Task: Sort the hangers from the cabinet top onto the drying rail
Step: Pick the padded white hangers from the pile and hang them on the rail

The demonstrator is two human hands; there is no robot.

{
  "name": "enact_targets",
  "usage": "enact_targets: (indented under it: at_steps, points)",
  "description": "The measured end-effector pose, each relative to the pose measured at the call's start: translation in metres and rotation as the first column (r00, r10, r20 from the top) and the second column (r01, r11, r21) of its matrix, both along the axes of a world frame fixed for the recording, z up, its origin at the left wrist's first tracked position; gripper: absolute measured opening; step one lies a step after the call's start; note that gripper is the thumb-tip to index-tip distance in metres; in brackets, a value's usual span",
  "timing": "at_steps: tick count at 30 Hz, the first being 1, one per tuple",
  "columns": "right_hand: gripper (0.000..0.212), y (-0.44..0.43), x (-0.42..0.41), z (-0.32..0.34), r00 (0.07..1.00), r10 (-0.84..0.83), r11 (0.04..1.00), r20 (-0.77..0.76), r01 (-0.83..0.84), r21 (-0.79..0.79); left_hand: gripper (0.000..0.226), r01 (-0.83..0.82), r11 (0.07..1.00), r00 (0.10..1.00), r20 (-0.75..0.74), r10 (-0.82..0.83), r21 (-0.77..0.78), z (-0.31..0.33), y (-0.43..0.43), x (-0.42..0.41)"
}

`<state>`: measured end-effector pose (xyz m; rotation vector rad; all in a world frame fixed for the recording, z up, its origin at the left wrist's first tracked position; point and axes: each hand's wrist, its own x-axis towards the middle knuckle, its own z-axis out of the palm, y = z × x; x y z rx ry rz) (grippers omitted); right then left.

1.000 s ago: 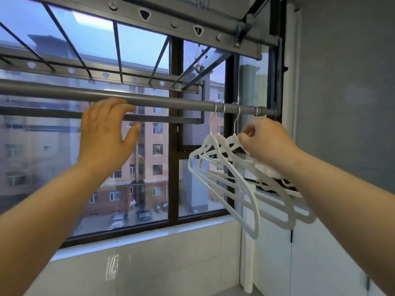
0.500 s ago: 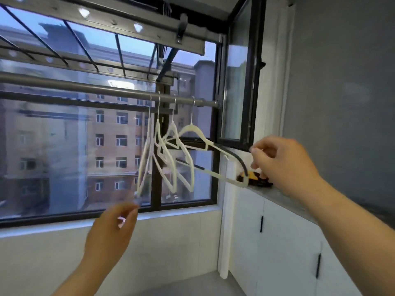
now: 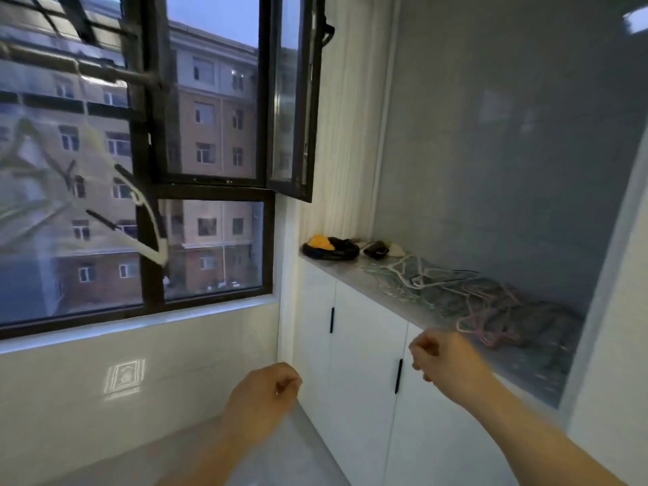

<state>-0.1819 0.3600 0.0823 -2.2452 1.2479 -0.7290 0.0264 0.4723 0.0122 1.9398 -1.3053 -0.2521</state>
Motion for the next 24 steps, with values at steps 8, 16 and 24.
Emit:
enact_targets:
  at_steps: [8, 16, 24]
  points:
    - [0.013, -0.16, -0.005, -0.045, 0.959, -0.177, 0.982, -0.22, 0.158, -0.099, 0.033, 0.123, 0.99, 0.989, -0.092, -0.117, 0.064, -0.038, -0.195, 0.004]
    - [0.023, -0.356, 0.036, -0.065, 0.908, -0.343, 0.938, -0.241, 0.316, -0.145, 0.021, 0.138, 0.982, 0.99, -0.035, -0.135, 0.128, -0.041, -0.411, 0.045]
    - [0.046, -0.471, 0.043, -0.094, 0.915, -0.319, 0.936, -0.245, 0.265, -0.23, 0.02, 0.182, 0.978, 0.983, -0.051, -0.178, 0.098, -0.039, -0.541, 0.038]
